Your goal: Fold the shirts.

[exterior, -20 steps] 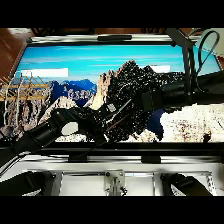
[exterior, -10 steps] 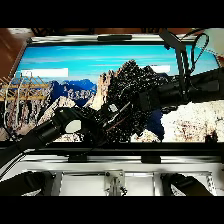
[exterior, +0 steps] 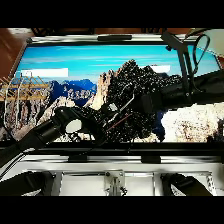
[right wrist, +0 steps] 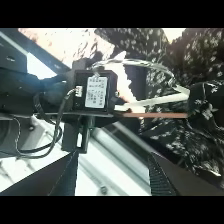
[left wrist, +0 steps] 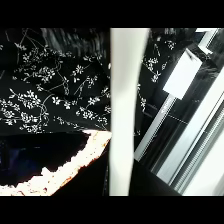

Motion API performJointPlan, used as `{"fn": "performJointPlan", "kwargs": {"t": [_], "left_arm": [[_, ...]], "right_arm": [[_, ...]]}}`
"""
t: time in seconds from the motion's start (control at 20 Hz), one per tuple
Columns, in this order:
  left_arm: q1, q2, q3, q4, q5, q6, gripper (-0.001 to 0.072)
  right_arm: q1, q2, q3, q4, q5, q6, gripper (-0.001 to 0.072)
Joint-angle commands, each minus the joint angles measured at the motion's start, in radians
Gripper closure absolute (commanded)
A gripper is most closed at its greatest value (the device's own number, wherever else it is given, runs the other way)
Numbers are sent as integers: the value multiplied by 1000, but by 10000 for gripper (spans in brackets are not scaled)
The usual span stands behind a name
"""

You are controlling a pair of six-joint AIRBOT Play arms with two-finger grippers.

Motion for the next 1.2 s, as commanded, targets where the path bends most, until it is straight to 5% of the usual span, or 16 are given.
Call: {"fn": "performJointPlan", "kwargs": {"t": [0.0, 0.2, 0.3, 0.4, 0.45, 0.6, 0.65, 0.75, 0.9, 1.0, 1.15], "left_arm": [[1, -1, 1, 0, 1, -2, 660], [1, -1, 1, 0, 0, -2, 660], [1, -1, 1, 0, -8, -1, 660], [1, 0, 1, 0, -27, -1, 660], [1, 0, 3, 0, -39, 0, 660], [1, 0, 6, 0, -103, 70, 660], [1, 0, 6, 1, -134, 98, 660], [1, 0, 6, 1, -162, 132, 660], [1, 0, 6, 9, -159, 175, 660], [1, 0, 6, 54, -165, 182, 660], [1, 0, 6, 111, -167, 200, 660]], "right_arm": [[-1, 42, 77, -193, 2, 4, 168], [-82, 84, 185, -743, -32, 105, 169], [-228, 79, 189, -832, -117, 138, 169], [-414, 32, 189, -726, -125, 113, 182], [-504, -8, 189, -621, -95, 61, 261], [-677, -164, 189, -308, 73, -102, 282], [-681, -216, 189, -290, 144, -190, 283], [-650, -301, 189, -287, 304, -563, 283], [-568, -360, 187, -224, 301, -1055, 282], [-500, -372, 187, -285, 281, -1249, 282], [-440, -372, 187, -350, 229, -1358, 282]]}}
